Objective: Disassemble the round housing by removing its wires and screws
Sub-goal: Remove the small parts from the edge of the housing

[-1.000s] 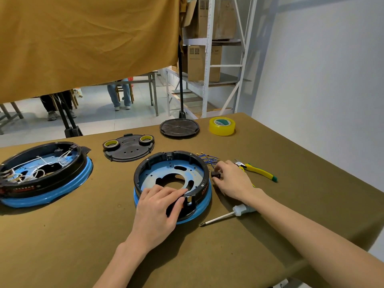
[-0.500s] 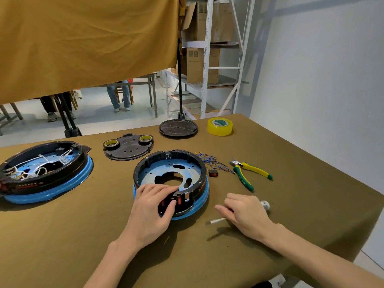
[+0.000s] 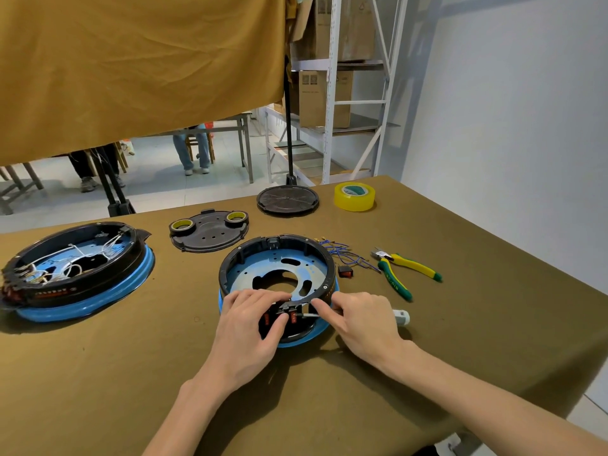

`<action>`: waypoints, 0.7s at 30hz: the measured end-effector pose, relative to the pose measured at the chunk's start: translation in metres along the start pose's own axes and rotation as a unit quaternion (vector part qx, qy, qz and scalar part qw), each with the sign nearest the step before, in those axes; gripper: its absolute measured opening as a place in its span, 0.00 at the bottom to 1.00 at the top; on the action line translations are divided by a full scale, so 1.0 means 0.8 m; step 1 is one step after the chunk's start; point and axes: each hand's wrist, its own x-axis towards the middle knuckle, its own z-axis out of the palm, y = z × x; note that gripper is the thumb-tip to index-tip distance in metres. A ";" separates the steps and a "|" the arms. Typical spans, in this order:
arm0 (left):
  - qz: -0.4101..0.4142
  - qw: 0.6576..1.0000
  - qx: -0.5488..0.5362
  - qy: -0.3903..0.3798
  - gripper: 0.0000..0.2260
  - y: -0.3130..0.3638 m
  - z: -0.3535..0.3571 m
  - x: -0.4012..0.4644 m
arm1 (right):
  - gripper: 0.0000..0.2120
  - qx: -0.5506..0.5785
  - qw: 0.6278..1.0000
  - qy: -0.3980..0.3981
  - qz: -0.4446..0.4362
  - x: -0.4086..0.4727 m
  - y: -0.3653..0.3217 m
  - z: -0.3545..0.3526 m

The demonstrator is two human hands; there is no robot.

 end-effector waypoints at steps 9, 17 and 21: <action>-0.003 1.000 -0.015 0.014 0.16 -0.001 0.004 0.001 | 0.27 -0.006 0.999 0.053 -0.010 0.003 0.008 0.004; -0.006 1.000 -0.010 0.005 0.18 0.002 0.004 0.000 | 0.26 -0.093 0.990 0.061 -0.083 0.017 0.009 -0.006; -0.007 1.000 -0.001 0.001 0.17 0.005 0.005 0.000 | 0.23 -0.191 0.972 0.055 -0.128 0.034 0.010 -0.015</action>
